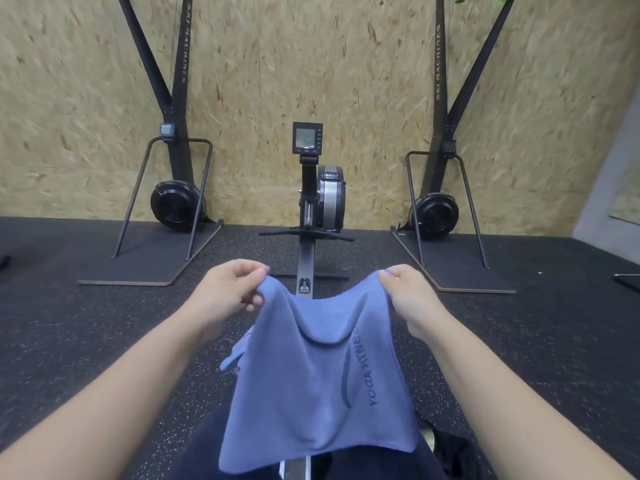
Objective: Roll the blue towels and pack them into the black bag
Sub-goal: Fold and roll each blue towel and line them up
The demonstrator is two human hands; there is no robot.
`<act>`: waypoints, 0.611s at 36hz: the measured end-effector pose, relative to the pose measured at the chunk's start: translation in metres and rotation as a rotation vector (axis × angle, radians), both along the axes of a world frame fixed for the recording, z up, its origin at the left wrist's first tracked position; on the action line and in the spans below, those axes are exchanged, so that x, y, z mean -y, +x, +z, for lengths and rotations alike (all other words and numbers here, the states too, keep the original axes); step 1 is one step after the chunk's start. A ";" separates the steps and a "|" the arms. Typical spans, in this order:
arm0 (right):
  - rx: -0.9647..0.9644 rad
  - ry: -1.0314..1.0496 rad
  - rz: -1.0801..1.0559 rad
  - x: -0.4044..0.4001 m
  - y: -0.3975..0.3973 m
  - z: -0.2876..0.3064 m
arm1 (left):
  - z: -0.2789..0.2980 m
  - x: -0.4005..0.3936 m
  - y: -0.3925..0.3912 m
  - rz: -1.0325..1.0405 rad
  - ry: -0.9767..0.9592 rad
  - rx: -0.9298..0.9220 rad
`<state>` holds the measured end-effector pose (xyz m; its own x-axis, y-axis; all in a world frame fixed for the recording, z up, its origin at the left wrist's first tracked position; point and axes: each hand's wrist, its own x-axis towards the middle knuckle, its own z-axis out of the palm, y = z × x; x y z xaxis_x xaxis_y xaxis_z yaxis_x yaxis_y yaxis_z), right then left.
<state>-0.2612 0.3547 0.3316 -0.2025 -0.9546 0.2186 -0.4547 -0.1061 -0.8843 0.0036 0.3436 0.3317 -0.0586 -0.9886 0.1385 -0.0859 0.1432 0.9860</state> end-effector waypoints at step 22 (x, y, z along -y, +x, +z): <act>-0.187 -0.105 0.199 -0.053 0.061 0.028 | 0.026 -0.035 -0.051 -0.036 -0.585 0.592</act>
<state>-0.2000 0.4076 0.3595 0.0394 -0.9415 0.3346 -0.5698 -0.2963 -0.7665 -0.0478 0.3788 0.3577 -0.3136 -0.7629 0.5654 -0.5521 0.6309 0.5451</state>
